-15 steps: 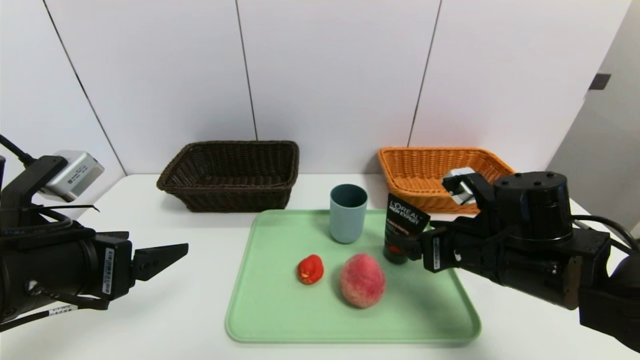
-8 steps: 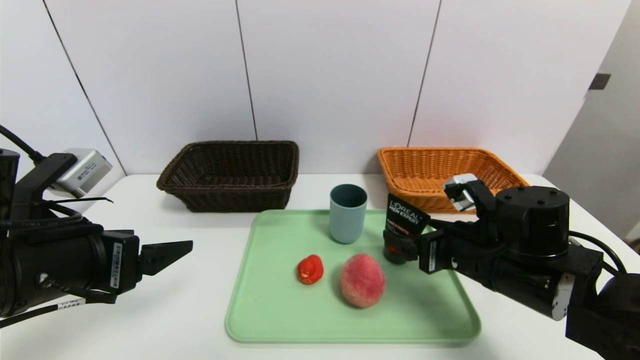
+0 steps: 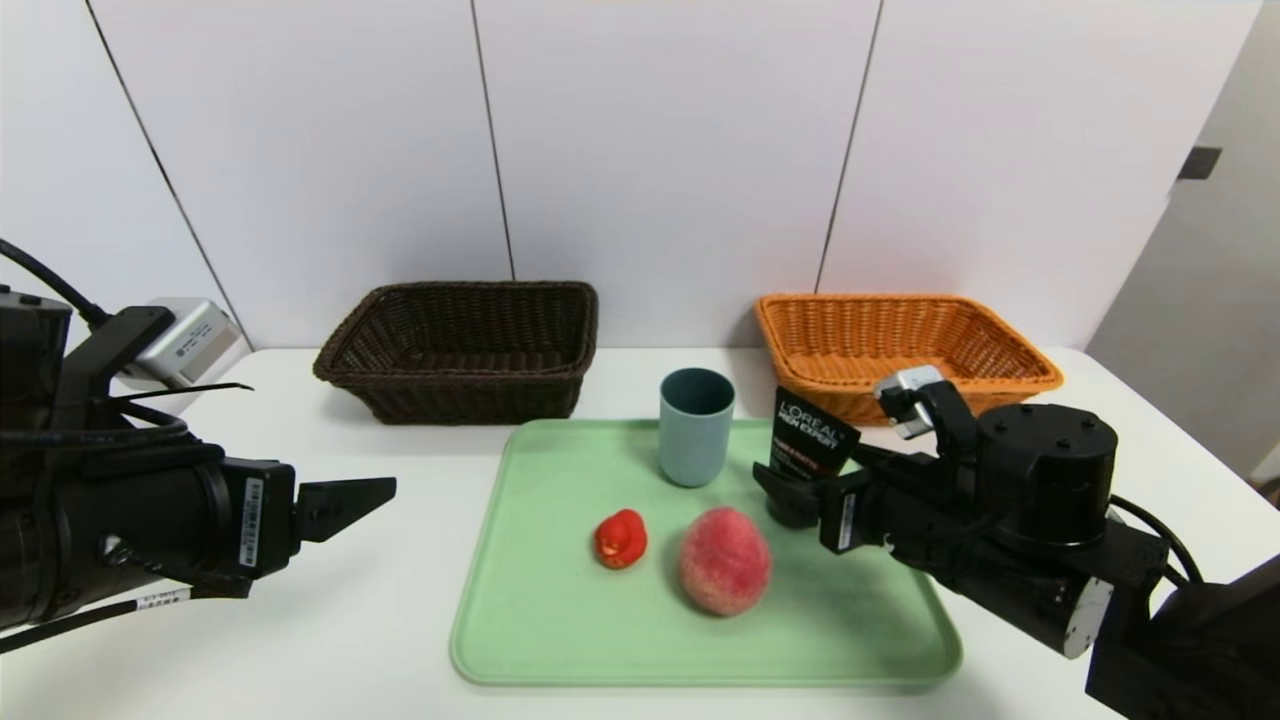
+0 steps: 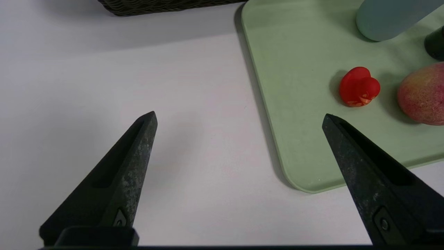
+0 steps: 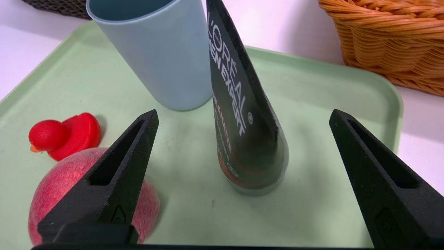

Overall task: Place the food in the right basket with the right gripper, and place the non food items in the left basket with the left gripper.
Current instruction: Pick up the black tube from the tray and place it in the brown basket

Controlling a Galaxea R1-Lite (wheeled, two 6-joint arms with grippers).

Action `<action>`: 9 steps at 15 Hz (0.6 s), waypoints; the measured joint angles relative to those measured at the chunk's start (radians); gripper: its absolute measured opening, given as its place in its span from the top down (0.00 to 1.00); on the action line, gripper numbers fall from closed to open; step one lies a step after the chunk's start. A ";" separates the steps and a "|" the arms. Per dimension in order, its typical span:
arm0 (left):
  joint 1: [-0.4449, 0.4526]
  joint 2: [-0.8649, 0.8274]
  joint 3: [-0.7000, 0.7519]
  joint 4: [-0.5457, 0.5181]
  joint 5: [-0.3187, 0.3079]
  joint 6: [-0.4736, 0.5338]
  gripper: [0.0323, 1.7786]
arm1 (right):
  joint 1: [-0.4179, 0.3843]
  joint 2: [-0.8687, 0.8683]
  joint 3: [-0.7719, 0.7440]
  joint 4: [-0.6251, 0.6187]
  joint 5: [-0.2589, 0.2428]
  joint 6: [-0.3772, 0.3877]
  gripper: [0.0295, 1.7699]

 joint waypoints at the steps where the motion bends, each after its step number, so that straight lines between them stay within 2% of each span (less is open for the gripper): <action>1: 0.000 0.004 0.000 -0.001 0.000 0.000 0.05 | 0.000 0.024 0.008 -0.053 -0.001 -0.001 0.04; 4: 0.000 0.012 -0.006 -0.003 0.000 -0.002 0.05 | 0.004 0.095 0.020 -0.196 -0.004 -0.002 0.04; 9: 0.000 0.022 -0.007 -0.003 0.000 -0.004 0.05 | 0.005 0.160 0.016 -0.247 -0.005 0.003 0.04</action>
